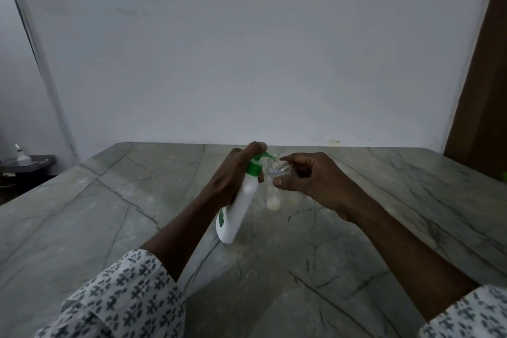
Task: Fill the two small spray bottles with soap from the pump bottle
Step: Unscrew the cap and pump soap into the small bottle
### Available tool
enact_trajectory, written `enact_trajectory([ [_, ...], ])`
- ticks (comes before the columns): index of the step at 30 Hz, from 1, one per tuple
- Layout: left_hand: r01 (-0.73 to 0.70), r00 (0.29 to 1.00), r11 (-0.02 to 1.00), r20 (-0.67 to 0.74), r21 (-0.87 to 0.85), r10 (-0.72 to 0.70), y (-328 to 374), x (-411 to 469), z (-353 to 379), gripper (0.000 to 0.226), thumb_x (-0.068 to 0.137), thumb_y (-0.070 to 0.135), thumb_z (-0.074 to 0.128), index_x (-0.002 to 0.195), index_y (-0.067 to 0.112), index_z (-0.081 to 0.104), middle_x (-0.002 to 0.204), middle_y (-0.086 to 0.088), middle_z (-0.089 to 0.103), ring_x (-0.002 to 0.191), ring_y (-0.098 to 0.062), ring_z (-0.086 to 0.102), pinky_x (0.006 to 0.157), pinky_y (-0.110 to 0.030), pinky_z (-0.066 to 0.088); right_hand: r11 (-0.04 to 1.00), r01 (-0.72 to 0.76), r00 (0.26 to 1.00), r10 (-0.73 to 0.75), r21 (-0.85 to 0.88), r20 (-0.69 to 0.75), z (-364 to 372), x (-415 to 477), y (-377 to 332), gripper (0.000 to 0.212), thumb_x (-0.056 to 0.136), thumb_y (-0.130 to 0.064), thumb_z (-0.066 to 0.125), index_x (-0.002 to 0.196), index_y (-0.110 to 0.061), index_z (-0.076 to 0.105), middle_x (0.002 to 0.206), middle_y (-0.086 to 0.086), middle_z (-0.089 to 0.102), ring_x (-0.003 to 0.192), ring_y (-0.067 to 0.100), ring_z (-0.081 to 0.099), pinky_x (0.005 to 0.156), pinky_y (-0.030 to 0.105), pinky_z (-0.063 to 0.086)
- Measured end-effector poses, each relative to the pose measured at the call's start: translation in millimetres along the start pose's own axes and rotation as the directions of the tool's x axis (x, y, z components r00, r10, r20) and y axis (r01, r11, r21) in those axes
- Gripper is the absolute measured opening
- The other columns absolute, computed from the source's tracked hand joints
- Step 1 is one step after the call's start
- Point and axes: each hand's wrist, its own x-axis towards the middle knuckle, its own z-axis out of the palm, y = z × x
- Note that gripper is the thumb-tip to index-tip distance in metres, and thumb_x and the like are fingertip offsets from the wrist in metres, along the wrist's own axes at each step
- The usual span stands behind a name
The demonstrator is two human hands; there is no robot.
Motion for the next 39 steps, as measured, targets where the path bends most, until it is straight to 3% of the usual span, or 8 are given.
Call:
enact_trajectory([
  [8,0.070,0.980,0.995,0.192,-0.069,-0.056,6,-6,-11,0.069,0.078,0.072,0.048,0.063,0.005,0.058,0.060,-0.014,0.055,0.050,-0.022,0.049,0.052,-0.027,0.044,0.993,0.092,0.993,-0.097,-0.078,-0.071,0,-2,-13,0.031,0.074,-0.031,0.083,0.103,-0.030,0.073,0.089,-0.009,0.077,0.084,0.007,0.071,0.083,0.039,0.059],
  [13,0.128,0.974,0.970,0.212,-0.204,-0.084,7,-7,-32,0.061,0.085,0.059,0.048,0.092,0.000,0.062,0.080,-0.023,0.060,0.067,-0.030,0.061,0.070,-0.037,0.049,0.980,0.148,0.984,-0.159,-0.130,-0.081,18,7,-27,0.034,0.075,-0.037,0.082,0.105,-0.025,0.074,0.089,-0.005,0.076,0.083,0.013,0.071,0.078,0.043,0.058],
  [17,0.123,0.976,0.973,0.200,-0.194,-0.083,12,-12,-52,0.048,0.087,0.051,0.050,0.103,0.008,0.064,0.096,-0.010,0.066,0.085,-0.022,0.064,0.078,-0.034,0.051,0.955,0.154,0.979,-0.183,-0.253,-0.094,29,17,-35,0.045,0.073,-0.045,0.081,0.111,-0.022,0.072,0.087,-0.006,0.073,0.074,0.004,0.064,0.063,0.020,0.047],
  [22,-0.191,0.981,0.981,-0.023,0.010,0.192,5,-34,-52,0.036,0.102,0.042,0.040,0.133,0.031,0.052,0.122,0.004,0.063,0.115,-0.018,0.060,0.099,-0.038,0.048,0.954,0.149,0.978,-0.180,-0.259,-0.102,36,18,-39,0.036,0.075,-0.042,0.081,0.104,-0.022,0.074,0.069,-0.013,0.064,0.057,-0.004,0.055,0.053,0.010,0.039],
  [25,-0.319,0.942,0.933,-0.047,0.168,0.331,-7,-51,-43,0.082,0.084,0.041,0.066,0.149,0.051,0.018,0.146,0.006,0.039,0.131,-0.010,0.046,0.103,-0.032,0.045,0.955,0.149,0.977,-0.182,-0.257,-0.108,35,15,-40,0.040,0.074,-0.043,0.081,0.107,-0.023,0.072,0.081,-0.010,0.071,0.071,-0.001,0.064,0.061,0.014,0.049],
  [30,-0.413,0.838,0.726,-0.082,0.549,0.539,-32,-56,-26,0.117,0.070,0.014,0.080,0.156,0.032,0.004,0.142,0.011,0.032,0.127,-0.001,0.042,0.100,-0.012,0.040,0.956,0.140,0.979,-0.173,-0.259,-0.105,34,16,-40,0.047,0.074,-0.044,0.081,0.113,-0.021,0.071,0.093,-0.003,0.074,0.083,0.010,0.069,0.077,0.032,0.057],
  [35,-0.414,0.783,0.741,-0.209,0.528,0.586,-33,-54,-9,0.099,0.071,-0.001,0.076,0.152,0.018,0.024,0.144,0.004,0.040,0.129,-0.001,0.044,0.102,-0.010,0.037,0.958,0.142,0.981,-0.170,-0.249,-0.096,35,16,-36,0.050,0.074,-0.045,0.081,0.116,-0.021,0.070,0.096,-0.002,0.074,0.085,0.011,0.069,0.080,0.036,0.058],
  [39,-0.405,0.786,0.737,-0.206,0.540,0.583,-29,-48,-5,0.103,0.069,-0.007,0.070,0.155,0.015,0.017,0.135,0.004,0.043,0.118,0.002,0.047,0.095,-0.006,0.038,0.960,0.132,0.981,-0.161,-0.246,-0.104,31,16,-36,0.052,0.074,-0.044,0.080,0.118,-0.021,0.069,0.100,-0.002,0.074,0.086,0.008,0.068,0.079,0.030,0.058],
])
